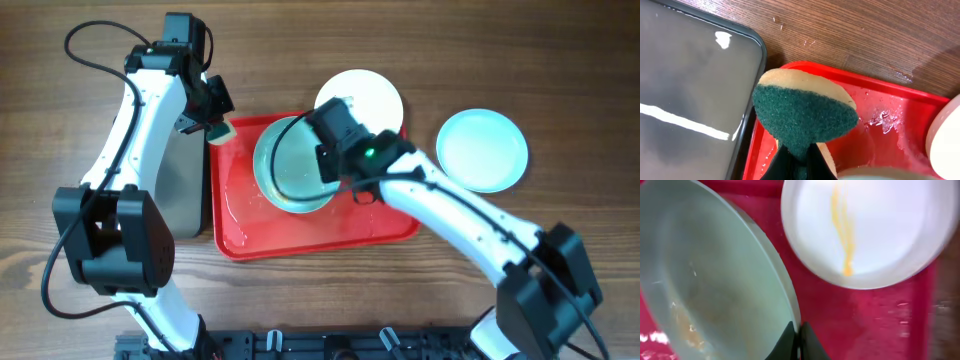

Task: Clean dirty plates on tray and stack at the side
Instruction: 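Carry the light-blue plate right and stack it on the white plate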

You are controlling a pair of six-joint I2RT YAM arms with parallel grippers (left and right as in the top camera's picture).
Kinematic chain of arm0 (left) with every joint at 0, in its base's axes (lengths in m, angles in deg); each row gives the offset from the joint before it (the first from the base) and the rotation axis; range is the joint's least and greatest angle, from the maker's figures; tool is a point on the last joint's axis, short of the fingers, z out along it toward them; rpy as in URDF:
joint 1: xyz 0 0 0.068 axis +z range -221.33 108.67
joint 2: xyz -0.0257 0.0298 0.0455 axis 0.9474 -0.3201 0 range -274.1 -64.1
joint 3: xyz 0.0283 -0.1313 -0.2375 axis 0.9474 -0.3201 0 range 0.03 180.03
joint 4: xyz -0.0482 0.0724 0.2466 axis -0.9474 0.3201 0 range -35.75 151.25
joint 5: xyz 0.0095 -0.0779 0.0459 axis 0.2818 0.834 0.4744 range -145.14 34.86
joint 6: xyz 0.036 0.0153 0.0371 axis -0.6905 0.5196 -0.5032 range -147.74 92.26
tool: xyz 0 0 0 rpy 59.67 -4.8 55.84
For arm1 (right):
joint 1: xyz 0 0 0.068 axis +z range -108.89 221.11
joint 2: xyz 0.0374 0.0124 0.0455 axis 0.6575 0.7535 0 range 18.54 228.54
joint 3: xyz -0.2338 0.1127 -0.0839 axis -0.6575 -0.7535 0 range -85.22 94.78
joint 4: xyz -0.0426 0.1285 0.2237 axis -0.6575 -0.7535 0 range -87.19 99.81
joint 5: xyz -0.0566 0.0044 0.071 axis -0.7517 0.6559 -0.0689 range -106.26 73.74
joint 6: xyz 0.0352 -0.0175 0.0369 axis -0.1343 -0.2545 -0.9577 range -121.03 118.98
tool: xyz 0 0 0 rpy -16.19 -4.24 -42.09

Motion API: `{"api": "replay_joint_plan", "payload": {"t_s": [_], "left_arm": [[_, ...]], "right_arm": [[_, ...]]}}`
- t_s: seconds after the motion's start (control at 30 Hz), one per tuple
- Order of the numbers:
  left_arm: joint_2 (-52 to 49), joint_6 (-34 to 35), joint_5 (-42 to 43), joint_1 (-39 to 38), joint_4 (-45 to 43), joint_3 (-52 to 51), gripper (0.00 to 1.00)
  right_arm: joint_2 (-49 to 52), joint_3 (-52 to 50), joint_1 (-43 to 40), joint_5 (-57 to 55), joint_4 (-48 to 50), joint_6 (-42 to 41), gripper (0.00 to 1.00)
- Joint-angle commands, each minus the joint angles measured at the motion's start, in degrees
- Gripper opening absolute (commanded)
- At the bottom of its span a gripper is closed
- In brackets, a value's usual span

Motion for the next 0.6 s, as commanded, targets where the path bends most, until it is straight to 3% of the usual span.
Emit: {"api": "replay_joint_plan", "payload": {"t_s": [0.0, 0.33, 0.57], "left_arm": [[0.1, 0.9, 1.0, 0.0, 0.1, 0.4, 0.04], [0.1, 0.9, 1.0, 0.0, 0.3, 0.4, 0.04], [0.1, 0.9, 1.0, 0.0, 0.3, 0.4, 0.04]], "right_arm": [[-4.1, 0.1, 6.4, -22.6, -0.2, 0.8, 0.04], [-4.3, 0.1, 22.8, -66.5, 0.2, 6.2, 0.04], [-4.3, 0.1, 24.2, -69.6, 9.0, 17.0, 0.04]]}}
